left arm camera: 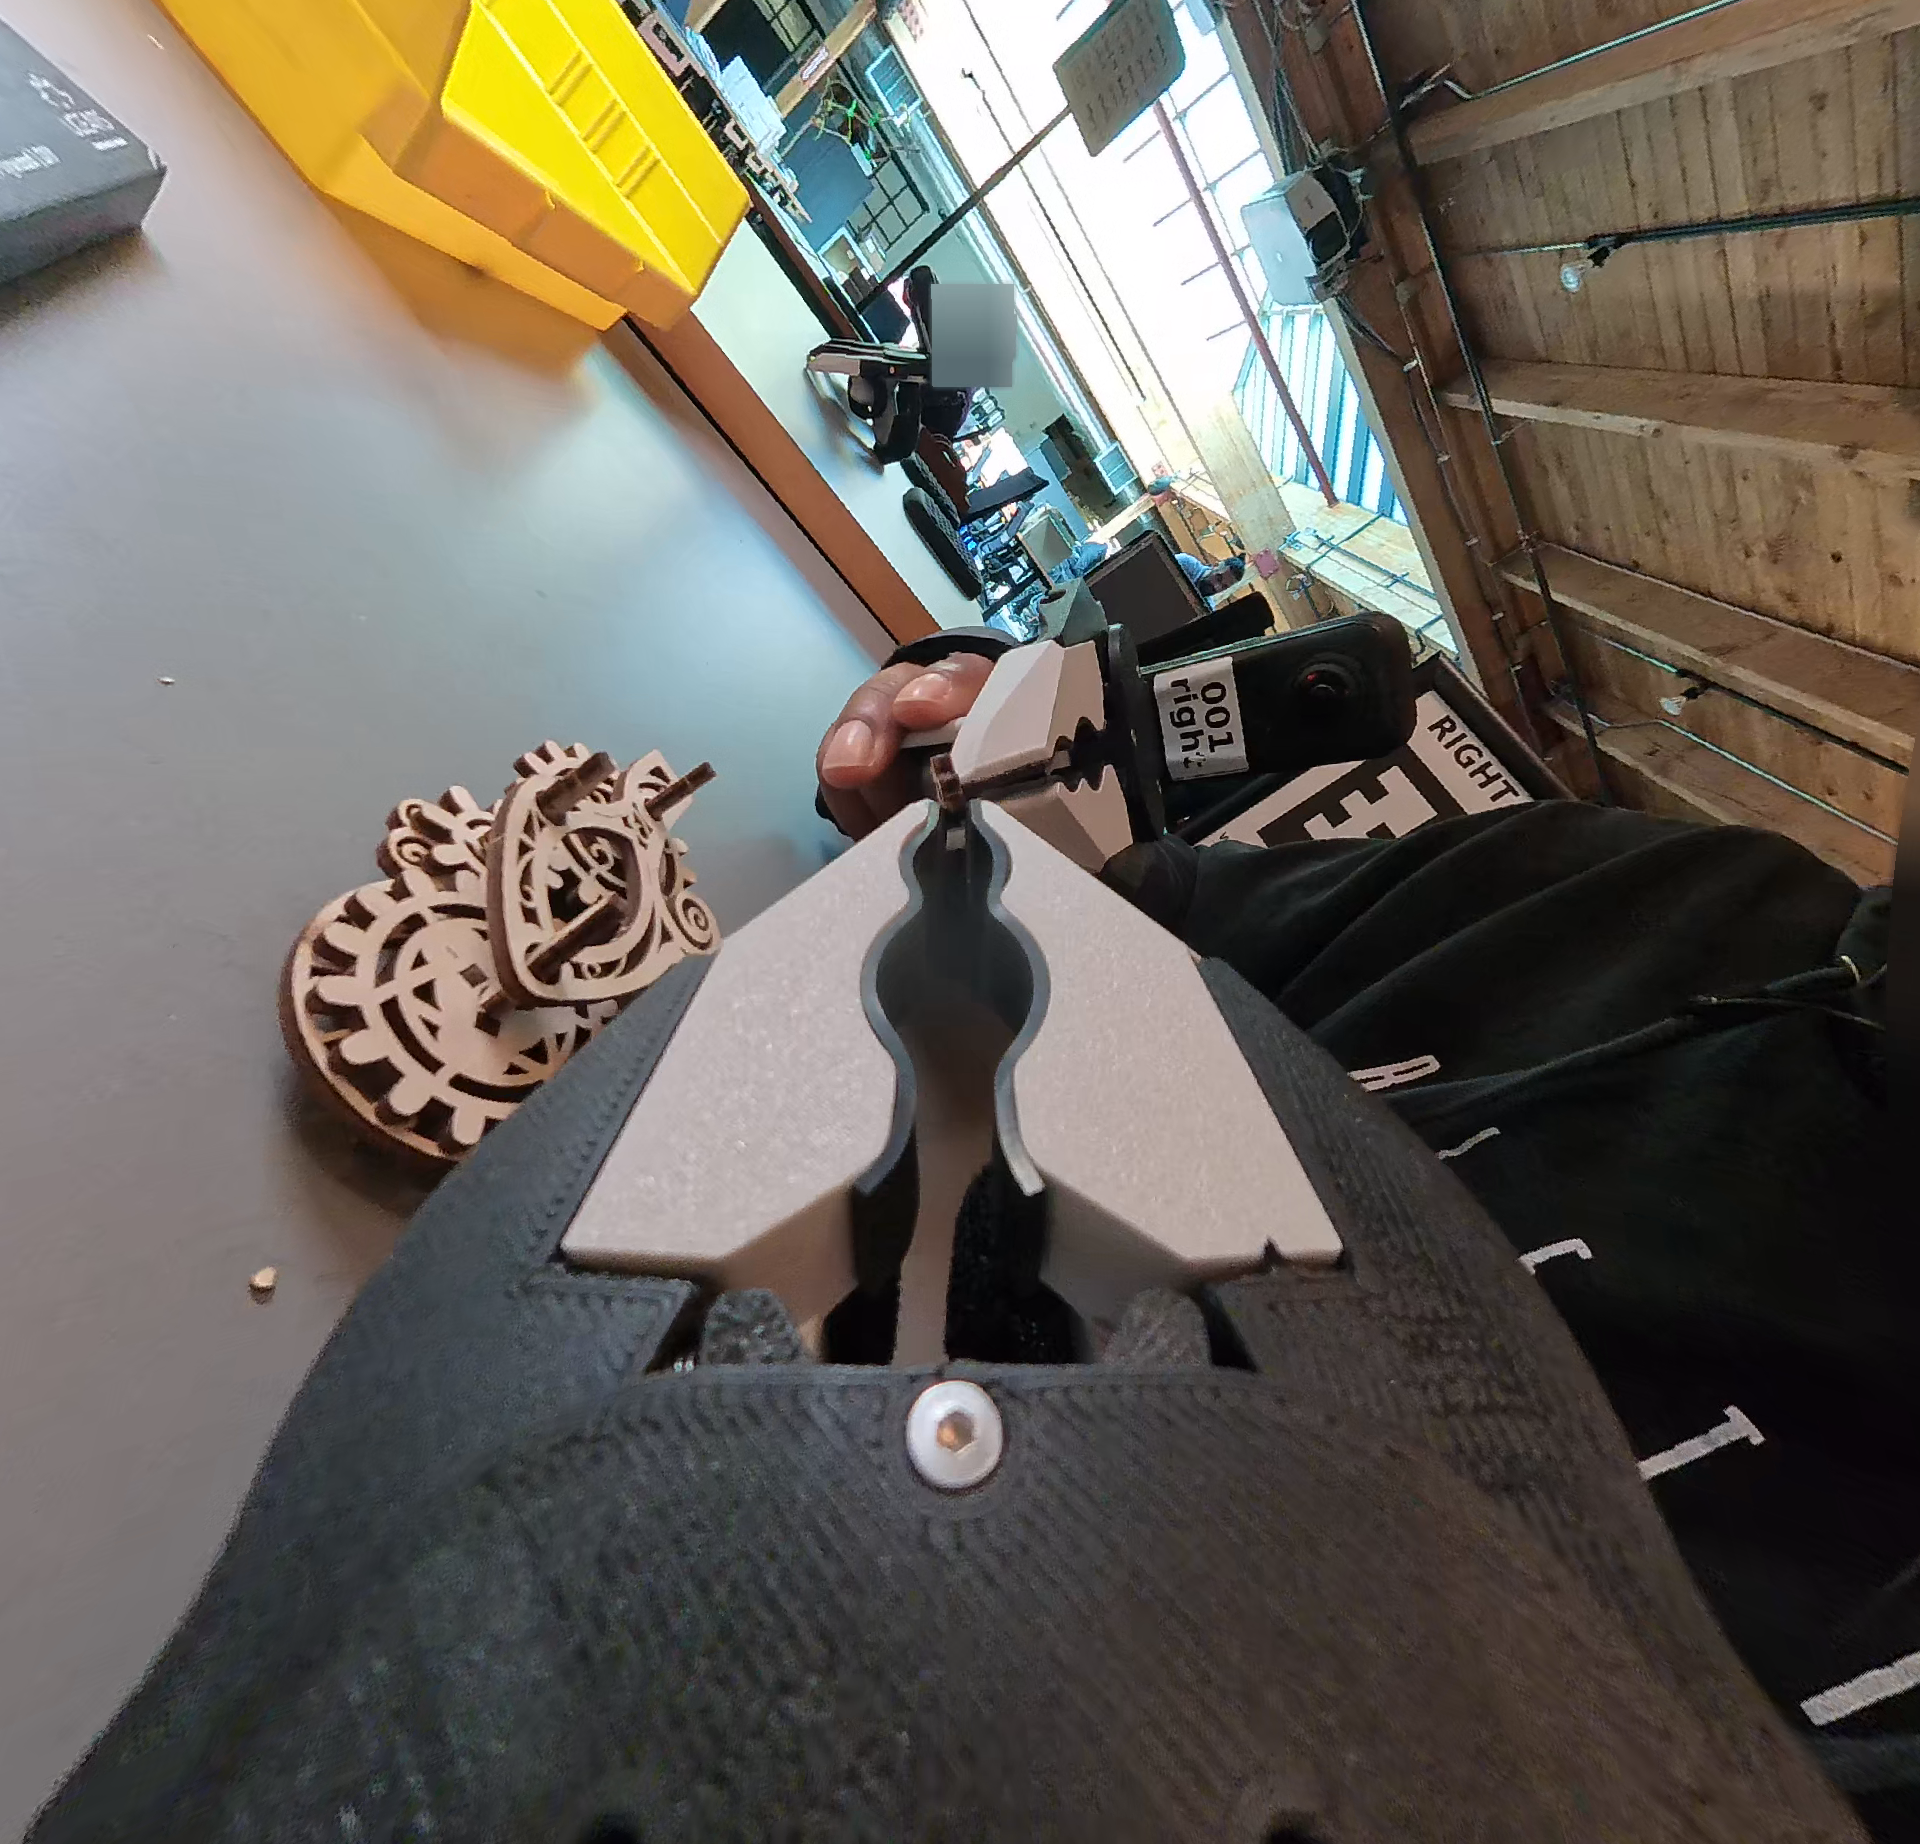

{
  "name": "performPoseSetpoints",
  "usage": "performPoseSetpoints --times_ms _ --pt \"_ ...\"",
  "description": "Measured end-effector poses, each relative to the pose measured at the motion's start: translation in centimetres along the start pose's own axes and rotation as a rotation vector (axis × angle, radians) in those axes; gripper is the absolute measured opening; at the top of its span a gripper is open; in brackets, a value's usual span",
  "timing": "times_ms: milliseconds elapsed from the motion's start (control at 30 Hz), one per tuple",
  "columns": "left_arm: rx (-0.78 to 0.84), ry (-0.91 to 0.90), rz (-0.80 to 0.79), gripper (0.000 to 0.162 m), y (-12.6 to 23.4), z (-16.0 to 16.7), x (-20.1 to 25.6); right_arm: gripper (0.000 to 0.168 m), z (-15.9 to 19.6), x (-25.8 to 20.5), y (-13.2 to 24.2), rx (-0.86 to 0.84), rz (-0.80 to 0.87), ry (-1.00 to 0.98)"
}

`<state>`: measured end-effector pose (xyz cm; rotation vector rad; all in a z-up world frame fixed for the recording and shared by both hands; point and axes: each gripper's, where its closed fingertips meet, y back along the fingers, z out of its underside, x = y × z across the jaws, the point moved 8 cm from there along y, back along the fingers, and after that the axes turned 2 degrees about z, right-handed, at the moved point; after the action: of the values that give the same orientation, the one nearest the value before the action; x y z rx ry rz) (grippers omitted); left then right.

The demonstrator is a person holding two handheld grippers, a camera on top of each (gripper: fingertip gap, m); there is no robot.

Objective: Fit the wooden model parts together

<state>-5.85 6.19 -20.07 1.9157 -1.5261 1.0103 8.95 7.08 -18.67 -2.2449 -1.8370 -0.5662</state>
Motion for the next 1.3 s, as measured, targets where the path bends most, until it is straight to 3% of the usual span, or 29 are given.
performPoseSetpoints --times_ms 333,800,1300 --pt "-0.036 -0.018 -0.005 0.002 0.23 0.02 -0.12 0.009 0.02 -0.12 -0.05 0.003 -0.039 -0.033" --pt "-0.069 -0.068 -0.039 0.002 0.0 0.17 -0.11 0.0 0.05 -0.5 0.01 -0.001 -0.073 -0.026" --pt "-0.177 -0.342 -0.179 0.002 0.15 0.03 0.18 0.012 0.44 -0.56 -0.34 -0.034 -0.115 -0.087"
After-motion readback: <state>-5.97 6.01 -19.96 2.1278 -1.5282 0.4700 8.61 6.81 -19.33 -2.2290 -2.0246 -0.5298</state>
